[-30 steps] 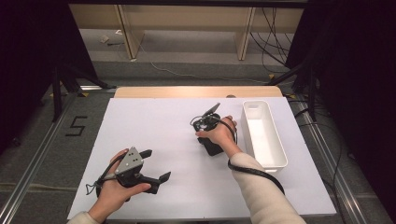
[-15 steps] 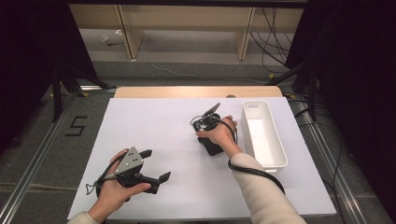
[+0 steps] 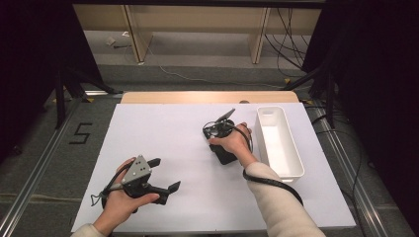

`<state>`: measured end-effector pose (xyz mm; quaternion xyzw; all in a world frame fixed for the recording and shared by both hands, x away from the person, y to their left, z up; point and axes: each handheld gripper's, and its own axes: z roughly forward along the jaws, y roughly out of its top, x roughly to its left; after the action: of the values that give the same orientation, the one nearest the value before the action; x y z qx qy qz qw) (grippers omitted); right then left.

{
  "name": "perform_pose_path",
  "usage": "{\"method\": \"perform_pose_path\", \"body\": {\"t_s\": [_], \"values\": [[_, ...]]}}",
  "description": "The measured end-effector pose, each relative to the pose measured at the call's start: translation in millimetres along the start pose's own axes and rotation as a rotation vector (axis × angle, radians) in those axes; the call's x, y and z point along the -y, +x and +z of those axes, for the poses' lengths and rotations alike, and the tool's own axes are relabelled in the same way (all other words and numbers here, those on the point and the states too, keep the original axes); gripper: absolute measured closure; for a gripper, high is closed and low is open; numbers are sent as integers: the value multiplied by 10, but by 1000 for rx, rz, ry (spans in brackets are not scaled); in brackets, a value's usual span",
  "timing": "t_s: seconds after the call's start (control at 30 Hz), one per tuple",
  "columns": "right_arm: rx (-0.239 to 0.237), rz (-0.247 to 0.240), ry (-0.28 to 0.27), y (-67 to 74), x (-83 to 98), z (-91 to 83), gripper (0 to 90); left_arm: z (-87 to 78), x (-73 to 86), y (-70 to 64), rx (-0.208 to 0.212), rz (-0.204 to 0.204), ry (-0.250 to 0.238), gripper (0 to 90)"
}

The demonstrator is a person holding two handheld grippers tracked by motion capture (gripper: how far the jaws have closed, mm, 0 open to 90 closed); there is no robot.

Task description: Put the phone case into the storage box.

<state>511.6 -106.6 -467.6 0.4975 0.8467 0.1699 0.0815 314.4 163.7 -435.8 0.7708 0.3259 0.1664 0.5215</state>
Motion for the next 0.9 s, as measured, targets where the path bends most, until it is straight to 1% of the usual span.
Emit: {"method": "perform_pose_path", "body": {"t_s": [0.07,0.1,0.27,0.4,0.47,0.5,0.6,0.73,0.77,0.83,0.87,0.9], "values": [[-7,-7,-6,2,-5,-15,149,0,2,-1,-1,-3,1,0],[0,-8,-10,5,-8,-26,149,0,2,0,-1,-3,1,0],[-10,4,-38,19,-21,-79,149,-2,1,1,-1,-4,2,0],[-20,2,-75,17,-22,-123,149,-2,0,1,-2,-4,2,0],[-20,1,-83,20,-23,-152,149,-2,0,2,-4,-3,2,0],[-23,-7,-96,14,-22,-162,148,-2,0,2,-4,-3,2,0],[-25,0,-119,20,-23,-200,149,-2,0,3,-5,-4,2,0],[-29,-5,-148,16,-24,-244,149,-3,1,6,-6,-5,2,0],[-29,3,-152,21,-26,-256,149,-3,1,7,-6,-6,1,0],[-35,3,-167,24,-28,-277,149,-4,1,9,-8,-4,1,0],[-35,-5,-177,19,-27,-283,149,-4,1,10,-8,-4,2,0],[-35,0,-183,25,-30,-293,149,-4,1,10,-8,-4,1,0]]}}
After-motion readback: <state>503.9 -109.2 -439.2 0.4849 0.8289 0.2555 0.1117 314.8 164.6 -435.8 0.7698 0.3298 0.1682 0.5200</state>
